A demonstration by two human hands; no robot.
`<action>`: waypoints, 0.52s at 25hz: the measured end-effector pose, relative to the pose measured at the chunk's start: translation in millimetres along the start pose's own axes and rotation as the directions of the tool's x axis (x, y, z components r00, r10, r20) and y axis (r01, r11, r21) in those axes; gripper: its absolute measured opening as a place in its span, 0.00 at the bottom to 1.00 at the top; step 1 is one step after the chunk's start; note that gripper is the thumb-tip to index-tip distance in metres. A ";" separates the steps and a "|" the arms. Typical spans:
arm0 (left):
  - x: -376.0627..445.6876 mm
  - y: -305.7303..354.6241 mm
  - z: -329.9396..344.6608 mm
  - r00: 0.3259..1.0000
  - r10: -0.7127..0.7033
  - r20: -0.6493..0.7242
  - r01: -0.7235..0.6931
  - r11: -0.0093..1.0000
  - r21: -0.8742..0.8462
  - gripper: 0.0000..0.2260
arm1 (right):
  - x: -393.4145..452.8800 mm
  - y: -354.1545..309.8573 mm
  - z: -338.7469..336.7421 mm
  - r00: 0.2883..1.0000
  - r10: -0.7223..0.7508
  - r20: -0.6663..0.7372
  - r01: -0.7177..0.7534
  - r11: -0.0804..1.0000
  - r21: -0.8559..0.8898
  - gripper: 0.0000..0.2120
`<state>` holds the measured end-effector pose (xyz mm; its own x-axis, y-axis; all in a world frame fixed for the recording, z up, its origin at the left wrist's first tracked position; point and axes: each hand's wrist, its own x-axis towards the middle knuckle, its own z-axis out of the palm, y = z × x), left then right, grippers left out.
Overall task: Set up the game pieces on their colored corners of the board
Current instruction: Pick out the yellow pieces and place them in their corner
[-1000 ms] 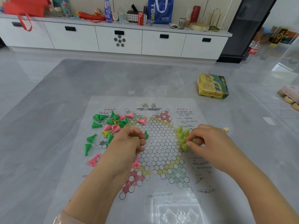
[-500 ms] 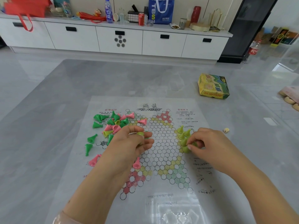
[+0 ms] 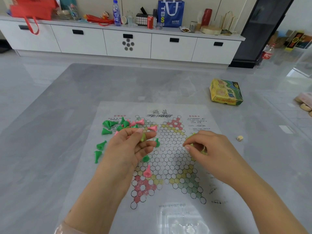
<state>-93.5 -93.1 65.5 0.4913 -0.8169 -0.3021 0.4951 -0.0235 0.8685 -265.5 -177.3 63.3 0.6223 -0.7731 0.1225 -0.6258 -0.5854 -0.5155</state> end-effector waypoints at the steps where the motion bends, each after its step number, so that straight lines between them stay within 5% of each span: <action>1: 0.5 2.4 -3.1 1.000 0.008 -0.018 -0.008 1.000 -0.023 0.05 | 1.9 -3.4 4.0 1.000 -0.016 0.013 0.016 1.000 -0.006 0.06; 5: 7.9 17.0 -25.7 0.986 -0.007 -0.167 -0.027 0.979 -0.201 0.07 | 7.1 -13.0 19.1 0.998 -0.047 0.042 0.048 0.999 -0.023 0.07; 9: 12.4 26.4 -54.3 0.958 -0.188 -0.217 0.059 0.868 -0.492 0.11 | 10.6 -27.8 32.0 0.997 -0.063 0.047 0.063 0.998 0.008 0.08; 13: 13.0 32.1 -71.1 0.948 -0.209 -0.241 0.043 0.832 -0.553 0.14 | 34.8 -53.0 41.7 0.980 -0.166 0.111 0.176 0.980 -0.090 0.11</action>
<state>-20.2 -63.5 61.5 0.5348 -0.6302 -0.5629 0.8294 0.2642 0.4922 -191.0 -163.0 59.5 0.7658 -0.6335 0.1109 -0.5464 -0.7318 -0.4073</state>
